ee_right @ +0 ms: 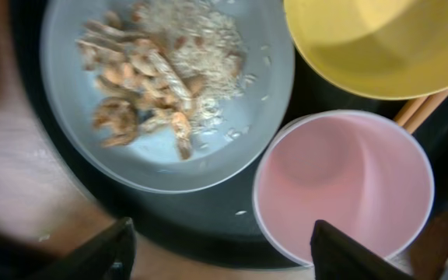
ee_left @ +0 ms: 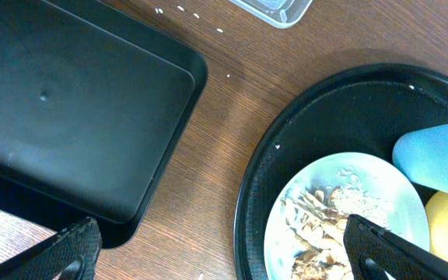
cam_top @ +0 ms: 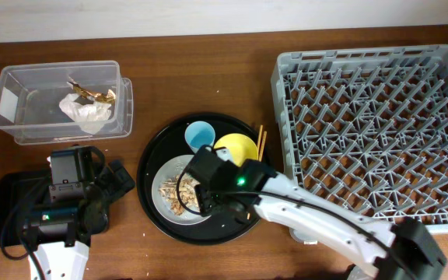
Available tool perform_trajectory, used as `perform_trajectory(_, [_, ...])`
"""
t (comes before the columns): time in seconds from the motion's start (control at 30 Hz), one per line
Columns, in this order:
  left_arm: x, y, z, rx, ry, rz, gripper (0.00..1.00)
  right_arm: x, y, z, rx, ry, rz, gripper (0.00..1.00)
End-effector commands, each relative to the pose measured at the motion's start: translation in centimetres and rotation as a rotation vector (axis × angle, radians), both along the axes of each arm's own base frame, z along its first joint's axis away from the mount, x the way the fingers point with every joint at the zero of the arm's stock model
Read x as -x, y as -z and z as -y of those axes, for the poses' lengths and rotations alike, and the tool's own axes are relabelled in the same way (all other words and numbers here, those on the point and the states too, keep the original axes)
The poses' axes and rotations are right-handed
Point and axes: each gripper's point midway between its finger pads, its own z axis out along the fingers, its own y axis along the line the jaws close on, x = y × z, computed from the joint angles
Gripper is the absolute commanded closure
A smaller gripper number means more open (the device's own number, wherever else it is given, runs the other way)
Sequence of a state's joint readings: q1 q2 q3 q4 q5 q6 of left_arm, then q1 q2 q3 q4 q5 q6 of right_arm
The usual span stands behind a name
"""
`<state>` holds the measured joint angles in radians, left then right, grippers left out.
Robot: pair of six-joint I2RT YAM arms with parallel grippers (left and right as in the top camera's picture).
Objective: Sort waste into correct bins and load items into the dishwasher rack
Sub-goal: 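Reach the right gripper over the tray toward the pink cup, then grasp the pink cup, carry it to the rack and release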
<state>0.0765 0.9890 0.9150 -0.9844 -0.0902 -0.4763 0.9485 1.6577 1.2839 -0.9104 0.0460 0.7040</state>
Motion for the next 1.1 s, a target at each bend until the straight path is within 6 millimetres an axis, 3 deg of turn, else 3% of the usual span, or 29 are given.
perform_trajectory(0.0, [-0.2, -0.7, -0.2, -0.001, -0.015, 0.022, 0.01, -0.8, 1.5, -0.8, 0.057, 0.004, 0.052, 0.34])
perform_trajectory(0.1, [-0.2, -0.7, -0.2, -0.001, -0.015, 0.022, 0.01, -1.0, 2.6, -0.7, 0.088, 0.033, 0.053, 0.41])
perform_trajectory(0.2, [-0.2, -0.7, -0.2, -0.001, -0.015, 0.022, 0.01, -1.1, 2.7, -0.6, 0.095, 0.035, 0.057, 0.55])
perform_trajectory(0.27, [-0.2, -0.7, -0.2, -0.001, -0.016, 0.022, 0.01, -1.1, 2.7, -0.6, 0.095, 0.035, 0.056, 0.73])
perform_trajectory(0.3, [-0.2, -0.7, -0.2, -0.001, -0.015, 0.022, 0.01, -1.1, 2.7, -0.6, 0.094, 0.046, 0.054, 0.77])
perform_trajectory(0.6, [-0.2, -0.7, -0.2, -0.001, -0.015, 0.022, 0.01, -1.0, 3.6, -0.3, 0.117, 0.054, 0.045, 0.73])
perform_trajectory(0.8, [-0.2, -0.7, -0.2, -0.001, -0.015, 0.022, 0.01, -1.0, 4.0, -0.3, 0.128, 0.053, 0.035, 0.92])
perform_trajectory(0.93, [-0.2, -0.7, -0.2, -0.001, -0.015, 0.022, 0.01, -1.0, 1.1, -0.3, 0.149, 0.052, 0.026, 0.96])
perform_trajectory(1.07, [-0.2, -0.7, -0.2, -0.001, -0.015, 0.022, 0.01, -1.5, -5.6, 1.2, 0.191, 0.073, 0.022, 0.96])
